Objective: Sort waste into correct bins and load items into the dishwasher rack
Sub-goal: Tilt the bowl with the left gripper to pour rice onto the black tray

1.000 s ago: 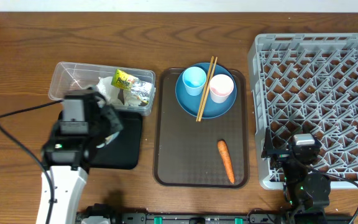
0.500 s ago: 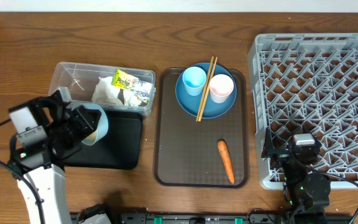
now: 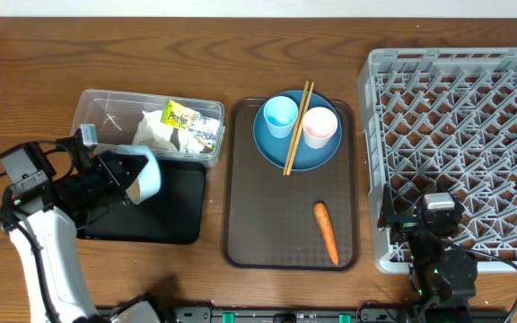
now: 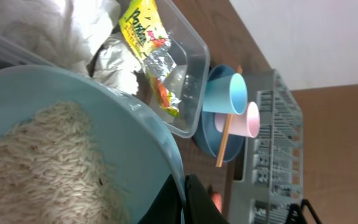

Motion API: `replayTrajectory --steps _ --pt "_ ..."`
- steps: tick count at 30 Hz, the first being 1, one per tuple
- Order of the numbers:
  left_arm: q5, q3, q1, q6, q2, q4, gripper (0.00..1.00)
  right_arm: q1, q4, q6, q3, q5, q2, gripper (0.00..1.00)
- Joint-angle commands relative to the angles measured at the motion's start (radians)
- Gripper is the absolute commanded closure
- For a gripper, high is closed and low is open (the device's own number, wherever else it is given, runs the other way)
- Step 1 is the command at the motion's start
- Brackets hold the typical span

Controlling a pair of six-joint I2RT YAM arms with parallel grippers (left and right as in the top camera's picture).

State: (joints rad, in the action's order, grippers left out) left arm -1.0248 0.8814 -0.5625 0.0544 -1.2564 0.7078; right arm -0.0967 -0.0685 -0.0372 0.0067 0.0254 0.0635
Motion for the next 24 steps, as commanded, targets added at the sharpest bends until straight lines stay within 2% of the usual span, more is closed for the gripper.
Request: replayTrajectory --steps 1,8,15,19,24 --pt "-0.136 0.005 -0.039 -0.091 -0.031 0.002 0.94 -0.008 -0.003 -0.005 -0.001 0.0 0.0 0.01" --pt "-0.299 0.002 -0.119 -0.175 -0.087 0.018 0.94 -0.008 -0.003 -0.005 -0.001 0.0 0.0 0.01" --pt "-0.342 -0.07 -0.14 -0.257 -0.097 0.02 0.94 -0.008 -0.003 -0.005 -0.001 0.0 0.0 0.01" --pt "-0.443 -0.135 -0.166 -0.335 -0.097 0.019 0.94 -0.008 -0.003 -0.005 -0.001 0.0 0.0 0.01" --pt "-0.468 -0.164 -0.217 -0.359 -0.097 0.02 0.94 -0.008 -0.003 -0.005 -0.001 0.0 0.0 0.01"
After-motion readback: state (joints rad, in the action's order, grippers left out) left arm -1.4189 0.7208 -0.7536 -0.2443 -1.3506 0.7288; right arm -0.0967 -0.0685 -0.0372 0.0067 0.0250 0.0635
